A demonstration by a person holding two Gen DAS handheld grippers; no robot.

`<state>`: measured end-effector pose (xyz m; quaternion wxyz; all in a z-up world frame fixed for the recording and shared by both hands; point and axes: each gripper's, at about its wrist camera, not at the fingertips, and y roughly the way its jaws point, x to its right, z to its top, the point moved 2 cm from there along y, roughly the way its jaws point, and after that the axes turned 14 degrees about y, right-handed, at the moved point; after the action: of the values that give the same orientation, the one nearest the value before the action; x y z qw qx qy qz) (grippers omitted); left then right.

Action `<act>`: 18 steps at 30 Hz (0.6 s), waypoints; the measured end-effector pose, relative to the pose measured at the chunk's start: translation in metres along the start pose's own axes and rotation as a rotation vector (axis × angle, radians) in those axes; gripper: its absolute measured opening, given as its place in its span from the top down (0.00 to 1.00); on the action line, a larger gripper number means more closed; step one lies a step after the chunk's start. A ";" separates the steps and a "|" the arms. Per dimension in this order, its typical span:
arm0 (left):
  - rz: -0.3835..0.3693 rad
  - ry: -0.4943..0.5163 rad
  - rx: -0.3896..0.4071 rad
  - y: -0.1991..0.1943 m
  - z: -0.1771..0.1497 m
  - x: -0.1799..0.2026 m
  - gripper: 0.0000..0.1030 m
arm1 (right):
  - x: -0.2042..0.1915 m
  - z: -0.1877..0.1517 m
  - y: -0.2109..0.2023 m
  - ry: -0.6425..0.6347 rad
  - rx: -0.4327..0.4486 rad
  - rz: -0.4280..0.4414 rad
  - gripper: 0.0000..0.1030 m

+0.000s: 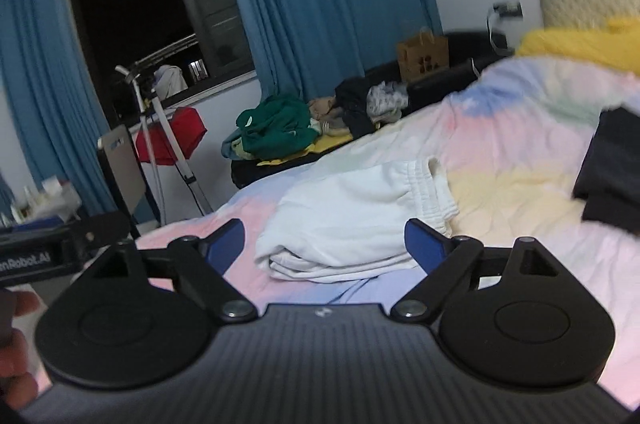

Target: Fold clothes

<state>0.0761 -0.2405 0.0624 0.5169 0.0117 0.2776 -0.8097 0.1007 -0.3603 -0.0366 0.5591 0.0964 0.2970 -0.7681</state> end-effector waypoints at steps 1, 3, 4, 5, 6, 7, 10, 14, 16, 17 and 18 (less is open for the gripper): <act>0.007 0.001 0.007 -0.007 -0.005 0.001 0.00 | -0.005 -0.006 -0.004 -0.022 0.006 -0.011 0.14; 0.020 0.002 0.020 -0.020 -0.016 0.004 0.00 | -0.015 -0.019 -0.012 -0.067 0.017 -0.034 0.14; 0.027 0.002 0.027 -0.027 -0.021 0.005 0.00 | -0.018 -0.025 -0.014 -0.078 0.023 -0.036 0.14; 0.034 0.003 0.034 -0.033 -0.026 0.006 0.00 | -0.019 -0.029 -0.016 -0.075 0.023 -0.032 0.14; 0.041 0.003 0.041 -0.040 -0.032 0.007 0.00 | -0.019 -0.033 -0.018 -0.068 0.022 -0.025 0.14; 0.048 0.004 0.047 -0.047 -0.037 0.008 0.00 | -0.018 -0.037 -0.018 -0.058 0.021 -0.021 0.14; 0.063 0.004 0.064 -0.060 -0.051 0.010 0.00 | -0.018 -0.045 -0.018 -0.049 0.031 -0.022 0.14; 0.062 -0.002 0.071 -0.056 -0.063 0.004 0.00 | -0.019 -0.062 -0.013 -0.064 0.102 -0.062 0.14; 0.062 -0.005 0.074 -0.054 -0.069 0.002 0.00 | -0.018 -0.072 -0.007 -0.061 0.115 -0.073 0.14; 0.062 -0.007 0.076 -0.053 -0.072 0.000 0.00 | -0.018 -0.076 -0.004 -0.062 0.116 -0.080 0.14; 0.062 -0.008 0.078 -0.052 -0.076 -0.001 0.00 | -0.018 -0.080 0.000 -0.067 0.113 -0.083 0.14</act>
<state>0.0122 -0.1884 0.0217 0.5421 0.0370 0.2433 -0.8035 0.0920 -0.3013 -0.0920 0.5300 0.0894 0.2380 -0.8090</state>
